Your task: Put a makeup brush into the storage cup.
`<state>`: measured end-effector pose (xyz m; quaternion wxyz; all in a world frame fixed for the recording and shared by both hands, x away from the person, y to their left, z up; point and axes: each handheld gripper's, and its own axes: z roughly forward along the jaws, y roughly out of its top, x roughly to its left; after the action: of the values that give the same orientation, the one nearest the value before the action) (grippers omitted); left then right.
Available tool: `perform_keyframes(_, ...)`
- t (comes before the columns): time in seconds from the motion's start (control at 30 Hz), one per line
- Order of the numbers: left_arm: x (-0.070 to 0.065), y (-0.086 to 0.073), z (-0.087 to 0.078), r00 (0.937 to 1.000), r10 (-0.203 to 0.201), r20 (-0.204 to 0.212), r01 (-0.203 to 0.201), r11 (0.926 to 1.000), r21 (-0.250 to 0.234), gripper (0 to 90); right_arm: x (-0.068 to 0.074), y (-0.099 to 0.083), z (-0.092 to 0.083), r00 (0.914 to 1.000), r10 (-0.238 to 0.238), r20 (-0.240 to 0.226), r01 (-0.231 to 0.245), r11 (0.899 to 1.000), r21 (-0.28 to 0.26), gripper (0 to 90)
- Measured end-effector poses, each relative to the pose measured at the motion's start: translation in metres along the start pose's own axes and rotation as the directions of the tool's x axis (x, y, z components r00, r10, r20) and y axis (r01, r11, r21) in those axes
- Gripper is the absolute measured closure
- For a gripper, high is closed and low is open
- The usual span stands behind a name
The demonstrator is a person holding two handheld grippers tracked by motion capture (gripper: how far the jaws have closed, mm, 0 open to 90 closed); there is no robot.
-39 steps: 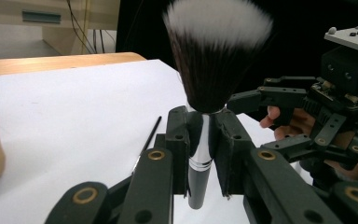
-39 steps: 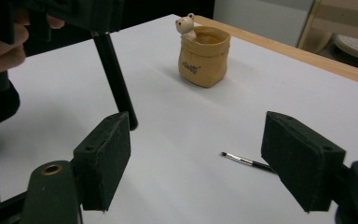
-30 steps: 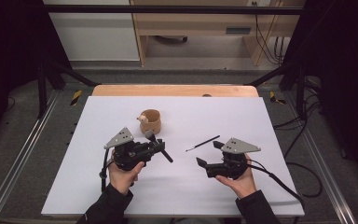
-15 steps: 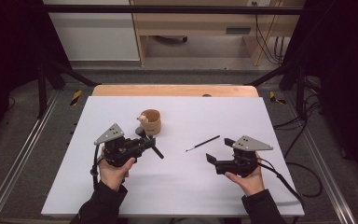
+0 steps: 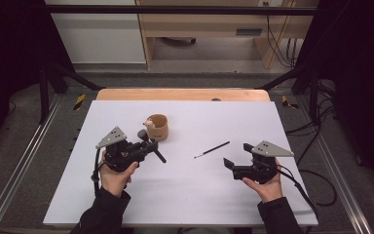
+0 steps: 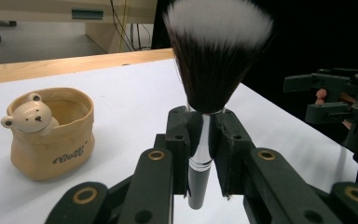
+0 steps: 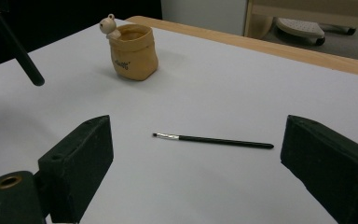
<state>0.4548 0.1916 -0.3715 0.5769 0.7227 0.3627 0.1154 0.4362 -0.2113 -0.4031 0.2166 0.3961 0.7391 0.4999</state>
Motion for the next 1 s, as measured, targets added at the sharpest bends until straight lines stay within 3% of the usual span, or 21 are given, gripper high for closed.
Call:
perform_keyframes(0.43, 0.002, 0.01, 0.0, 0.9996, 0.015, -0.025, -0.015, 0.9998, 0.011, 76.5, -0.005, -0.004, 0.0, 0.9991, 0.006, 0.043, -0.007, 1.0, 0.031, 5.5)
perform_keyframes(0.77, 0.009, 0.028, 0.001, 0.9953, 0.062, -0.075, -0.059, 0.9975, 0.039, 76.5, -0.005, -0.005, -0.002, 0.9982, -0.002, 0.059, 0.0, 0.999, 0.033, 5.4)
perform_keyframes(1.0, 0.011, 0.04, 0.005, 0.9923, 0.09, -0.085, -0.086, 0.9947, 0.056, 76.5, -0.005, -0.005, -0.002, 0.9981, -0.004, 0.061, 0.001, 0.999, 0.041, 5.4)
